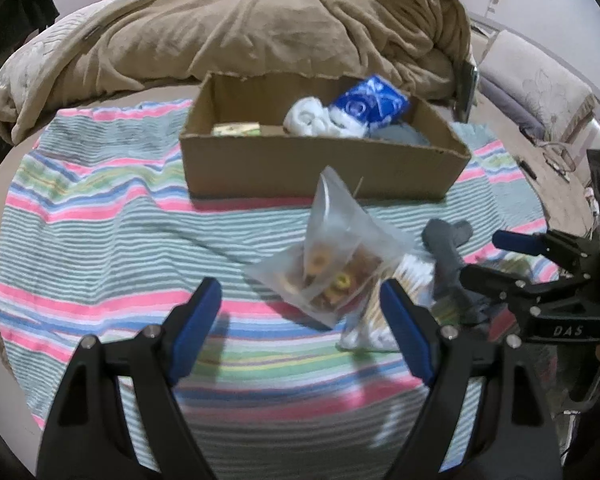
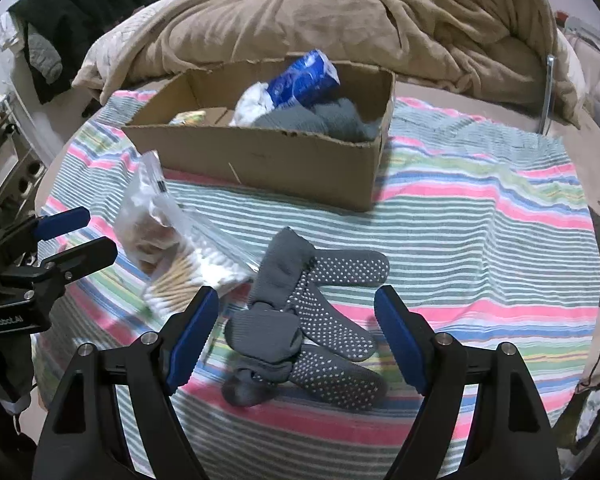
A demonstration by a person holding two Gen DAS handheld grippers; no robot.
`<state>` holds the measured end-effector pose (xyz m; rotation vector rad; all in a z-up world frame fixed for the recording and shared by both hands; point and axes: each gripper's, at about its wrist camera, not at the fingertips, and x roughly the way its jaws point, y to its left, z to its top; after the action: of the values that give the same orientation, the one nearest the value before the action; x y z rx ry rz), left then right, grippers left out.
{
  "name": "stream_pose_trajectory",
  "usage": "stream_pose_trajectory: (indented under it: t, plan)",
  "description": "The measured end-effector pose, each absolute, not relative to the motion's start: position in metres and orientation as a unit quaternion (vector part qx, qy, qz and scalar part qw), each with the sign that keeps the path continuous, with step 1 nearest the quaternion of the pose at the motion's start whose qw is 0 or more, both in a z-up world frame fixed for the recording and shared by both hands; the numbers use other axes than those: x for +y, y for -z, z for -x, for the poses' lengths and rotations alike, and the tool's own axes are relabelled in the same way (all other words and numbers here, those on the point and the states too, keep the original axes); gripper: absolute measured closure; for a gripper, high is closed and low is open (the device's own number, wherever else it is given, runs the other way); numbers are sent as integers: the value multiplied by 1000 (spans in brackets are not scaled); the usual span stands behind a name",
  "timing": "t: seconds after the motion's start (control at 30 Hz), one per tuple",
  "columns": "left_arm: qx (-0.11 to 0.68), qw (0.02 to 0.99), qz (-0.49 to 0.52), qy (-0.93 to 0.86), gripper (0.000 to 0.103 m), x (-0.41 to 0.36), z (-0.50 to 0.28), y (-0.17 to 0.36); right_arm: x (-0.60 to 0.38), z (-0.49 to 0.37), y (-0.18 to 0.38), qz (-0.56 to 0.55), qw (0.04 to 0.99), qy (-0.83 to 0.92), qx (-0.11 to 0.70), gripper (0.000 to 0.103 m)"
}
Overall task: Organize objects
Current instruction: 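Grasp the clear snack bag with the left tool while the right tool grasps the grey dotted sock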
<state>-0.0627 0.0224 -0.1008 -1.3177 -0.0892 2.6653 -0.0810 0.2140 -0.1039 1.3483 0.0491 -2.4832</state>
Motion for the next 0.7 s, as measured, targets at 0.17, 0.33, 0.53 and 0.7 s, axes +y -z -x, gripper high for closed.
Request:
stream_pose_trajectory:
  t: [0.17, 0.33, 0.53, 0.7]
  plan:
    - [-17, 90, 451, -888, 20, 27, 71, 111, 215, 86, 116, -487, 157, 859, 18, 20]
    - [5, 87, 453, -887, 20, 33, 82, 120, 212, 93, 130, -507, 162, 847, 16, 21]
    - [2, 101, 452, -886, 29, 35, 95, 125, 209, 94, 133, -511, 176, 841, 15, 50]
    - [-11, 112, 457, -882, 52, 33, 98, 130, 203, 91, 131, -507, 192, 840, 24, 69]
